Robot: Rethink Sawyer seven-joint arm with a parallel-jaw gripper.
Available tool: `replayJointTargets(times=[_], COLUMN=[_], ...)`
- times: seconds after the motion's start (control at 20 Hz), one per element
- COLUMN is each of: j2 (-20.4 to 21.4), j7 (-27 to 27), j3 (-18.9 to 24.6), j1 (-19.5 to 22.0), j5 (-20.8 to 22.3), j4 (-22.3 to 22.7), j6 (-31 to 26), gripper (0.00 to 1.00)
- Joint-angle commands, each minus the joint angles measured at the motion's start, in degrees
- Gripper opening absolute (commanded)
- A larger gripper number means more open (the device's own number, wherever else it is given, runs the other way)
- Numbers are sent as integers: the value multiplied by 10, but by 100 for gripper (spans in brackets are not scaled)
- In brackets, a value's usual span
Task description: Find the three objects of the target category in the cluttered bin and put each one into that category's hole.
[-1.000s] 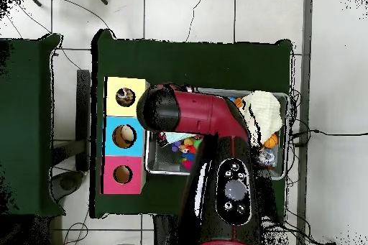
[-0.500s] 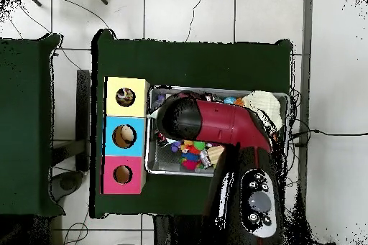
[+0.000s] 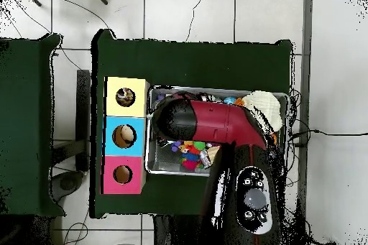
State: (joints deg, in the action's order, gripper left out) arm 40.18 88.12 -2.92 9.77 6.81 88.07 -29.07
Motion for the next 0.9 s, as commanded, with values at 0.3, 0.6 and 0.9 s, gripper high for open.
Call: replayJointTargets(times=[0.3, 0.6, 0.9], j2=[-39, -53, -76], j7=[14, 12, 17], j3=[40, 39, 36], j1=[-10, -9, -11], j5=[45, 49, 58], j4=[40, 35, 23], j6=[-3, 9, 27], gripper=[100, 100, 100])
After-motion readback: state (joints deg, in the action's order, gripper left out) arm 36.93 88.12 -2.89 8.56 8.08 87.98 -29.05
